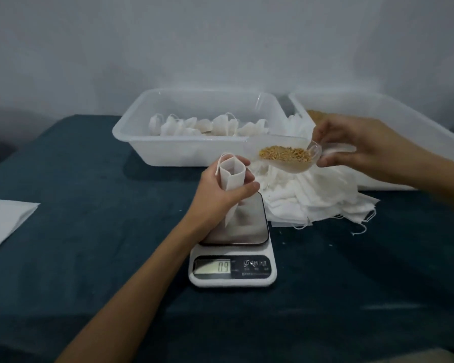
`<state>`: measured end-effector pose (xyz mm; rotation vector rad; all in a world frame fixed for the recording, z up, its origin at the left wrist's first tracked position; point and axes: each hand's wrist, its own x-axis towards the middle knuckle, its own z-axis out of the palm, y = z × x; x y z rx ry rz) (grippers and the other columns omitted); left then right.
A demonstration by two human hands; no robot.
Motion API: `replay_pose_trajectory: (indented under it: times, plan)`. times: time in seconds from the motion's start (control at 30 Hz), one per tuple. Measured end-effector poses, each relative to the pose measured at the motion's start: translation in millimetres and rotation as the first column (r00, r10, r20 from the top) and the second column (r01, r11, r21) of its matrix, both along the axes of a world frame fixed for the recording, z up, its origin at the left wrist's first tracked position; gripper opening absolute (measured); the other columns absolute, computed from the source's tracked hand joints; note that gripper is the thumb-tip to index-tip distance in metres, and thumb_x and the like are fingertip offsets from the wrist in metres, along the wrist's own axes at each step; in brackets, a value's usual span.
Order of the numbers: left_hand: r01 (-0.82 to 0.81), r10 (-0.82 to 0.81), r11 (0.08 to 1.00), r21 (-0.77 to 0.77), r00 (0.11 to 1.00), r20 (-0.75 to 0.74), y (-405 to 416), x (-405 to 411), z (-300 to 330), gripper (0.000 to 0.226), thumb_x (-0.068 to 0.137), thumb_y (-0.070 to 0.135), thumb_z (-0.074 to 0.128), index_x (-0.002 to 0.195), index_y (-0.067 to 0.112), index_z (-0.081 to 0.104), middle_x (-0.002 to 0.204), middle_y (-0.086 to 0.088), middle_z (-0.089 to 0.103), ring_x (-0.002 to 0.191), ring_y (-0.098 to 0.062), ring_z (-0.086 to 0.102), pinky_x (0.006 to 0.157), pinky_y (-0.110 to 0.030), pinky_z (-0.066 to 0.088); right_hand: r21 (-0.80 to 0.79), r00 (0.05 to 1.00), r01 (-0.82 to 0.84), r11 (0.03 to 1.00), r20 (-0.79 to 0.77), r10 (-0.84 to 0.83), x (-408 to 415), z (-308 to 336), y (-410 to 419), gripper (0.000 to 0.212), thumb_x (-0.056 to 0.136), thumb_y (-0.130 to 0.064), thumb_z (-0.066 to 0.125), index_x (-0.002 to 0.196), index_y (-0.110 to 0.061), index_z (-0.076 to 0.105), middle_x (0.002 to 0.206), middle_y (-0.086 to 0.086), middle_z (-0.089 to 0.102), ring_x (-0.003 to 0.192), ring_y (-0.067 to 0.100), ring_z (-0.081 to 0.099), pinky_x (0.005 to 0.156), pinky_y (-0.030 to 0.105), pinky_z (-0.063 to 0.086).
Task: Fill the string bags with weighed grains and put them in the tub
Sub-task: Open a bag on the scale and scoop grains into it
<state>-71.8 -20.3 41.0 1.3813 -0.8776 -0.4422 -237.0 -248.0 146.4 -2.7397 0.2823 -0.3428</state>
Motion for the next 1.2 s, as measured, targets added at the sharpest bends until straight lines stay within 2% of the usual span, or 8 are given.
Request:
replay_pose_trajectory:
  times: [0.27,0.4,0.47,0.63,0.8,0.9,1.0,1.2]
  plan:
    - [0.015,-0.015,1.000,0.022,1.000,0.012,2,-1,-3,0.032,0.087,0.006,0.082,0.108,0.006,0.058,0.090,0.000,0.073,0.086,-0.009,0.071,0.074,-0.021,0.055,-0.027,0.995,-0.027,0.999,-0.093,0.025,4,9,16,0.032,0.076,-0.029,0.083,0.099,-0.036,0.061,0.100,-0.018,0.074,0.105,0.001,0.067,0.100,0.048,0.049]
    - [0.012,-0.012,1.000,0.003,1.000,-0.029,1,-1,-4,0.053,0.086,0.010,0.084,0.129,-0.006,0.056,0.096,-0.002,0.074,0.092,-0.011,0.070,0.084,-0.024,0.056,-0.089,1.000,-0.023,0.996,-0.003,0.023,8,18,20,0.029,0.077,-0.028,0.083,0.098,-0.035,0.065,0.099,-0.017,0.073,0.100,-0.003,0.066,0.090,0.015,0.046]
    - [0.010,-0.010,1.000,-0.002,1.000,-0.021,0,0,-5,0.049,0.084,0.015,0.086,0.122,-0.004,0.060,0.098,-0.004,0.074,0.092,-0.012,0.070,0.084,-0.024,0.056,-0.109,0.999,-0.032,0.994,0.037,0.036,10,25,20,0.029,0.078,-0.021,0.083,0.098,-0.033,0.067,0.097,-0.016,0.073,0.097,-0.010,0.064,0.080,-0.001,0.039]
    - [0.015,-0.014,1.000,0.006,1.000,-0.013,1,-2,-5,0.032,0.084,0.015,0.084,0.105,0.006,0.062,0.092,-0.001,0.072,0.084,-0.010,0.068,0.078,-0.022,0.055,-0.199,0.997,-0.039,0.979,0.063,0.053,12,41,20,0.030,0.078,-0.013,0.083,0.100,-0.028,0.071,0.092,-0.030,0.067,0.089,-0.027,0.057,0.079,-0.006,0.033]
    - [0.031,-0.031,1.000,-0.003,0.999,0.015,2,-3,0,0.028,0.087,0.010,0.083,0.097,0.026,0.063,0.090,0.013,0.070,0.083,-0.007,0.066,0.079,-0.022,0.052,-0.314,0.996,-0.016,0.949,0.079,0.043,14,51,23,0.033,0.077,-0.012,0.084,0.105,-0.025,0.075,0.088,-0.025,0.065,0.086,-0.029,0.052,0.080,-0.008,0.030]
    - [0.037,-0.037,0.999,-0.012,0.999,0.014,2,-4,-1,0.029,0.087,0.007,0.082,0.101,0.024,0.063,0.089,0.016,0.070,0.083,-0.006,0.066,0.080,-0.021,0.053,-0.345,0.997,-0.009,0.939,0.073,0.037,16,55,28,0.032,0.078,-0.014,0.084,0.107,-0.025,0.075,0.091,-0.023,0.066,0.089,-0.013,0.055,0.081,-0.003,0.034]
    - [0.055,-0.055,0.998,-0.021,0.998,0.001,1,-4,-2,0.028,0.088,0.008,0.082,0.107,0.020,0.065,0.090,0.017,0.071,0.085,-0.006,0.068,0.081,-0.021,0.052,-0.364,0.998,-0.015,0.931,0.058,0.039,18,56,36,0.031,0.078,-0.015,0.084,0.107,-0.024,0.075,0.092,-0.022,0.065,0.090,0.000,0.060,0.083,0.019,0.040]
    - [0.036,-0.036,0.999,-0.013,0.999,-0.008,0,-3,-4,0.030,0.084,0.019,0.084,0.106,0.025,0.065,0.101,0.011,0.073,0.094,-0.012,0.070,0.088,-0.031,0.054,-0.388,0.999,0.007,0.922,0.033,0.007,22,58,39,0.031,0.081,-0.019,0.082,0.110,-0.027,0.075,0.092,-0.026,0.060,0.094,0.007,0.053,0.100,0.050,0.041]
